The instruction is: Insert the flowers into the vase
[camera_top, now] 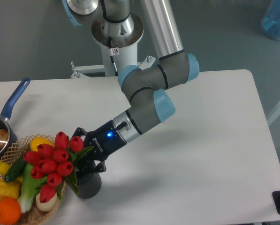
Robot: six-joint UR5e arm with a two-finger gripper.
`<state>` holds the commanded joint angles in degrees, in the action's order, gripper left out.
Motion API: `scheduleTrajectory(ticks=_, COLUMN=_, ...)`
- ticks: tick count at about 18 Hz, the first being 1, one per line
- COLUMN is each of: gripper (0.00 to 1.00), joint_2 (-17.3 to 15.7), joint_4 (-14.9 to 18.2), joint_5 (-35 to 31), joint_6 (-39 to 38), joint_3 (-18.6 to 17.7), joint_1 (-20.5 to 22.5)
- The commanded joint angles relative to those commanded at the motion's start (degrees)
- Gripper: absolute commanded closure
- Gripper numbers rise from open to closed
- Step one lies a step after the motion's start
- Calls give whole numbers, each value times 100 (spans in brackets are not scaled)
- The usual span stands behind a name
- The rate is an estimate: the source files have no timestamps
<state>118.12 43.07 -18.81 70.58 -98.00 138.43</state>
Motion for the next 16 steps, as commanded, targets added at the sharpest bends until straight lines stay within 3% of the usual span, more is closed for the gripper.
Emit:
scheduleTrajectory(ticks=2, gripper=0, joint_2=0, joint_4=0, joint_5=-44, joint_6=0, joint_3=0, joint_1=17)
scheduleTrajectory(ticks=11, gripper=0, joint_2=-281, joint_4=17, joint_5=-149, joint_6=26, joint_3=-246, joint_1=729)
scheduleTrajectory(ticks=16, gripper=0, joint_2=-737, joint_4=17, joint_5=-1096, joint_6=26, joint_3=-290, joint_1=1124)
